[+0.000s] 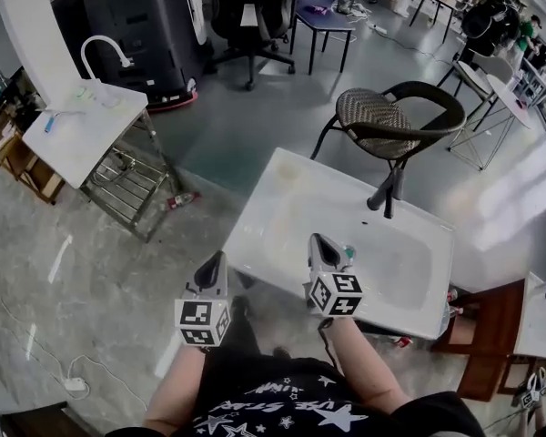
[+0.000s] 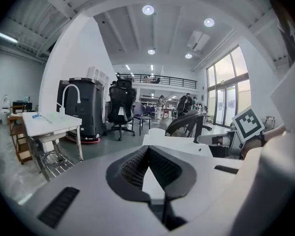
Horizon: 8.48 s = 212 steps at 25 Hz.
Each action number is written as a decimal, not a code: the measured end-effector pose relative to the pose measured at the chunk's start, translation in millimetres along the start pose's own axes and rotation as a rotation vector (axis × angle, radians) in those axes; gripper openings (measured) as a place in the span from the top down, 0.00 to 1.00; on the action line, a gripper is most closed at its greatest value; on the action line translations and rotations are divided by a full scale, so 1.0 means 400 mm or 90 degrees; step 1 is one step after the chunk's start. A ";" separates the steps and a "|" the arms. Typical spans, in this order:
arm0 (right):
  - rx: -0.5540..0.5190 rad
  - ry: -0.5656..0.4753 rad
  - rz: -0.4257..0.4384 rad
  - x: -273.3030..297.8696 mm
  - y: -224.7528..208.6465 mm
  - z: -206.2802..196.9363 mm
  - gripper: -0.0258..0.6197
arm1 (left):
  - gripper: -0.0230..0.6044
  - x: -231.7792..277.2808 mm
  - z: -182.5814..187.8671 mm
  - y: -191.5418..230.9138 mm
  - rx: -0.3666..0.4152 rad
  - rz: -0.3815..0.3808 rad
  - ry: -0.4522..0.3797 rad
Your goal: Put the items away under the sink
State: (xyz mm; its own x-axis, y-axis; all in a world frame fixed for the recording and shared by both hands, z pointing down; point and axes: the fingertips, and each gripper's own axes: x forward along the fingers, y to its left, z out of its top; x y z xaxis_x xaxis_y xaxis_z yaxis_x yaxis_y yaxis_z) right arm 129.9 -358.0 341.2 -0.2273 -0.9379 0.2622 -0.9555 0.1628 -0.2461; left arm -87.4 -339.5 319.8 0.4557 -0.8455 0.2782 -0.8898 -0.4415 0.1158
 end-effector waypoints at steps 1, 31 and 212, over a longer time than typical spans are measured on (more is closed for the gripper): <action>-0.005 -0.007 -0.001 0.025 0.003 0.012 0.95 | 0.95 0.032 0.007 0.018 0.001 -0.011 0.003; -0.087 0.037 -0.082 0.547 -0.033 0.004 0.29 | 0.95 0.502 0.069 0.236 0.047 -0.200 0.072; -0.121 0.154 -0.145 -0.138 -0.142 -0.860 0.33 | 0.95 -0.323 -0.859 -0.249 -0.085 -0.054 0.163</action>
State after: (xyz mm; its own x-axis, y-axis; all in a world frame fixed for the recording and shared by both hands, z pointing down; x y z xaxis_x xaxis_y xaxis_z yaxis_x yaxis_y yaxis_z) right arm 132.0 -210.2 661.8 -0.0215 -0.8606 0.5089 -0.9993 0.0340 0.0153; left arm -66.1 -83.1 600.1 0.5224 -0.6963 0.4921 -0.8520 -0.4491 0.2689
